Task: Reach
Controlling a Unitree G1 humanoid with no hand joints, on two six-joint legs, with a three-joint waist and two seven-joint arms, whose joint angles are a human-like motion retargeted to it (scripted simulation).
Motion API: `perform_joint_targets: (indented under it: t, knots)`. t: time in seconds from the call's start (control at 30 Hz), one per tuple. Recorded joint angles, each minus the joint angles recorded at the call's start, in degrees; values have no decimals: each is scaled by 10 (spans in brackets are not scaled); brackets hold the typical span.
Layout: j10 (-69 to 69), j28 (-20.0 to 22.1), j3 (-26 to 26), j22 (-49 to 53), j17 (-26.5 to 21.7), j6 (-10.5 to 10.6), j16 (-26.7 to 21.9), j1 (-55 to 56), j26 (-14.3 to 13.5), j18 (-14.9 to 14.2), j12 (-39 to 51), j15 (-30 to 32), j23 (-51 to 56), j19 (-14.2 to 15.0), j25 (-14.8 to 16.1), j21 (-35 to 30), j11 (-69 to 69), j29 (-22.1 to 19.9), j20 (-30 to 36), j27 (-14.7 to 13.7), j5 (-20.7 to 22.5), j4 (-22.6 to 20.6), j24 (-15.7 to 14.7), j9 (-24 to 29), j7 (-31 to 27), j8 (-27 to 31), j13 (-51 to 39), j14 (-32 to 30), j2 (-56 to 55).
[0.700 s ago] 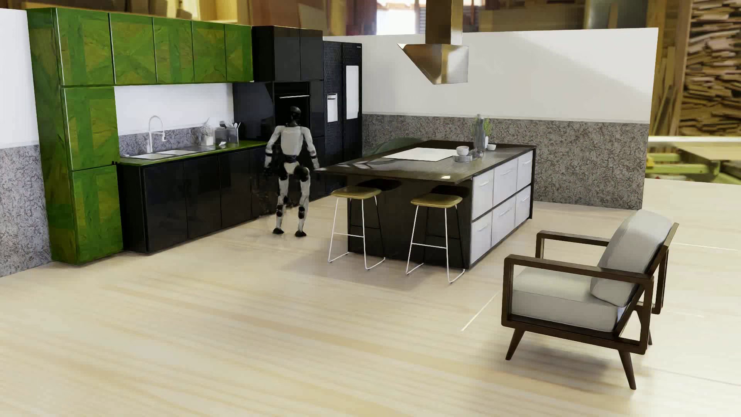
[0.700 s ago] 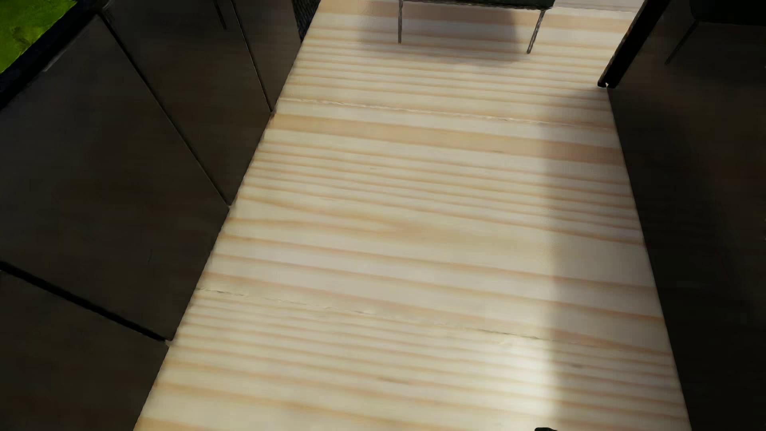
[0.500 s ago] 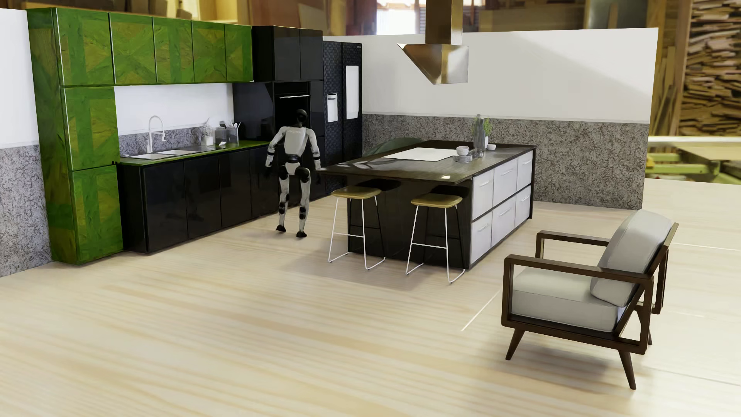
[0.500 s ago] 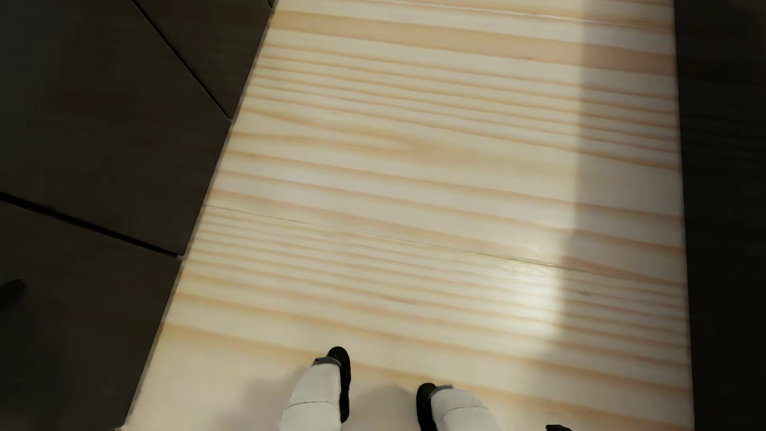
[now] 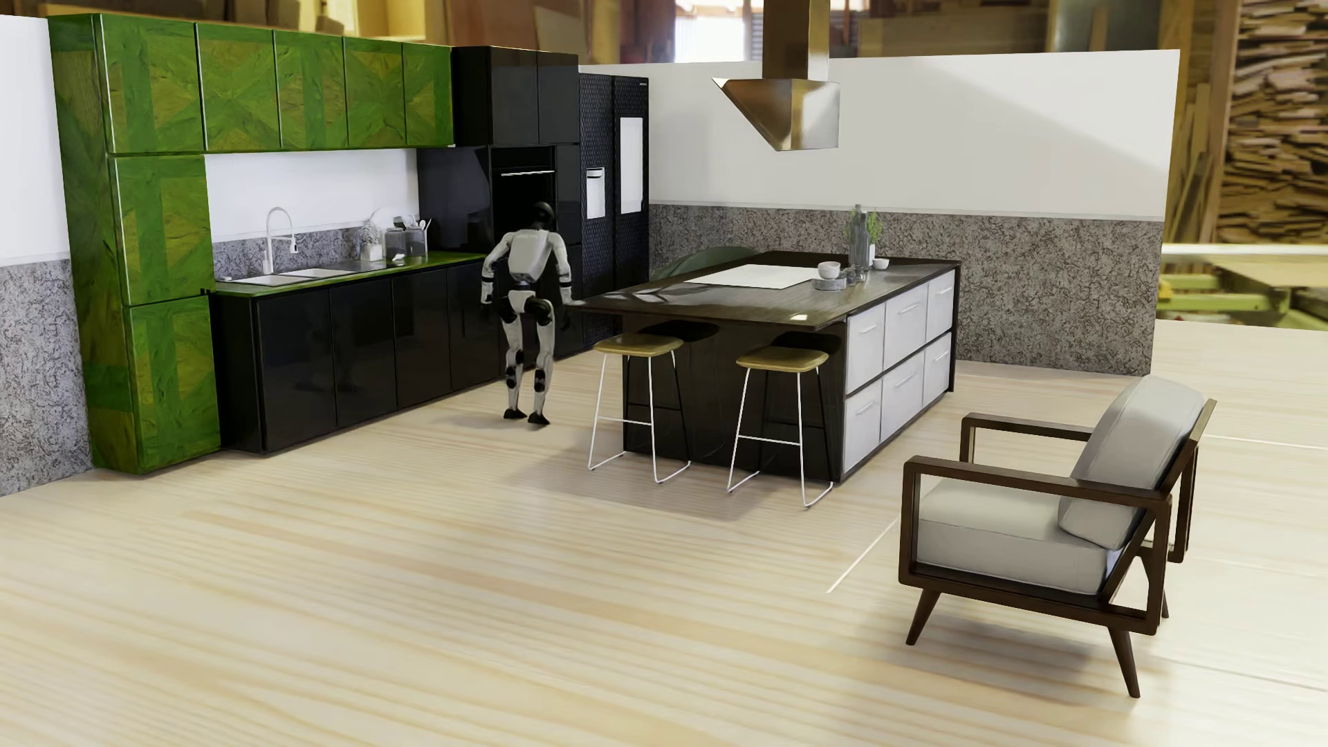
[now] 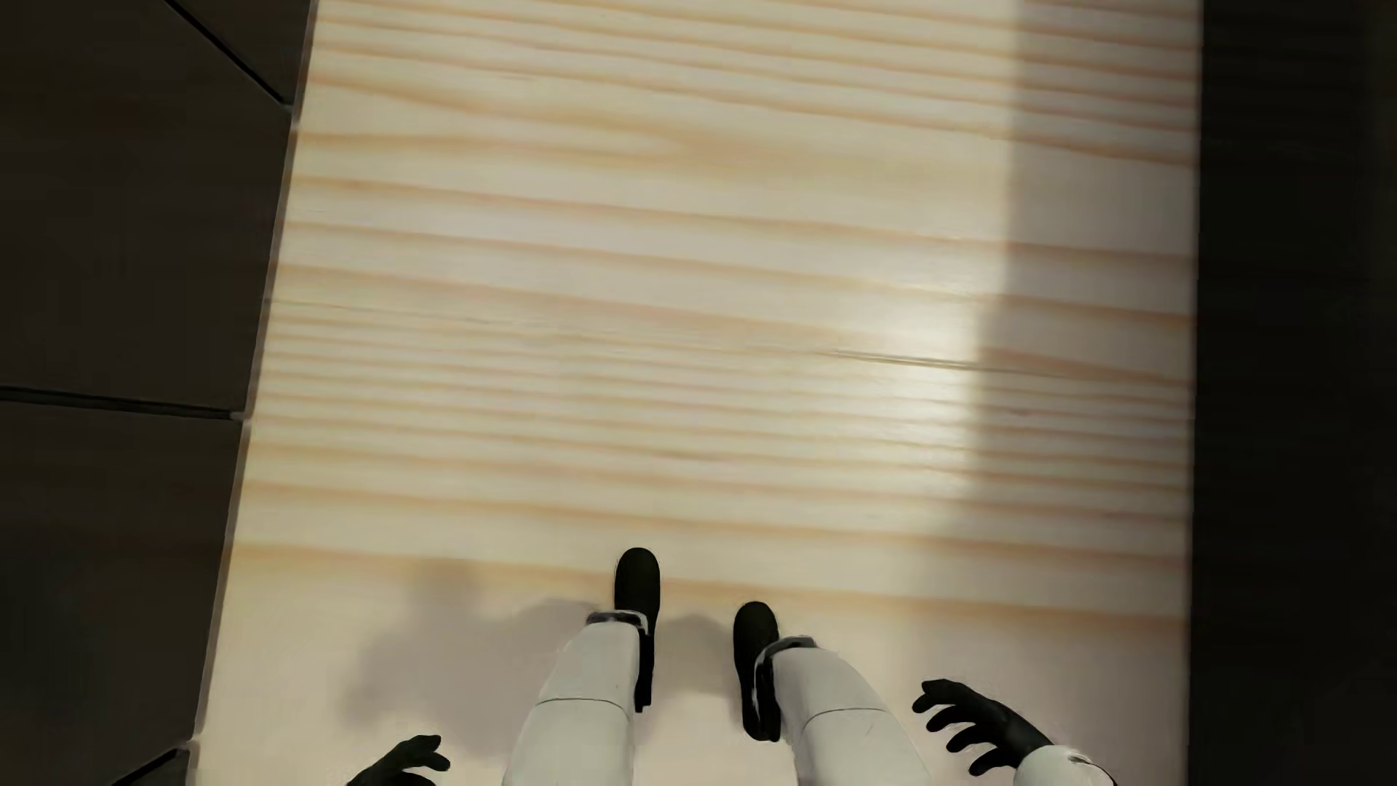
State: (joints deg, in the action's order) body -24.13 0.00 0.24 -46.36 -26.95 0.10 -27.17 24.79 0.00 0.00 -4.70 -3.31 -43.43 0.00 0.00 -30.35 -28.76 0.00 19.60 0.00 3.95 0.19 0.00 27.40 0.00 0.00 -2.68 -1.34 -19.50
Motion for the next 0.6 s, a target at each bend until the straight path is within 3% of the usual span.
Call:
perform_joint_targets:
  t: [0.17,0.27,0.33,0.4,0.5,0.6]
  knots:
    - [-19,0,-2,-46,10,-12,-27,82,0,0,257,3,-60,0,0,-120,-66,0,136,0,-34,-16,0,24,0,0,-223,-6,-104]
    - [-62,0,-23,-85,26,-16,-44,148,0,0,471,-13,-138,0,0,-204,-125,0,183,0,-55,-23,0,24,0,0,-443,-21,-164]
    - [-96,0,-36,-141,31,-16,-55,240,0,0,624,-6,-194,0,0,-247,-184,0,233,0,-77,-21,0,24,0,0,-596,-26,-261]
    - [-129,0,-52,-186,39,-13,-68,344,0,0,758,-12,-236,0,0,-252,-243,0,276,0,-102,-18,0,24,0,0,-726,-23,-368]
    - [-180,0,-57,-210,41,-11,-79,454,0,0,887,-30,-248,0,0,-239,-306,0,255,0,-134,-10,0,24,0,0,-876,12,-475]
    - [-219,0,-50,-226,46,-9,-74,525,0,0,937,-16,-277,0,0,-246,-367,0,239,0,-158,-23,0,24,0,0,-803,13,-555]
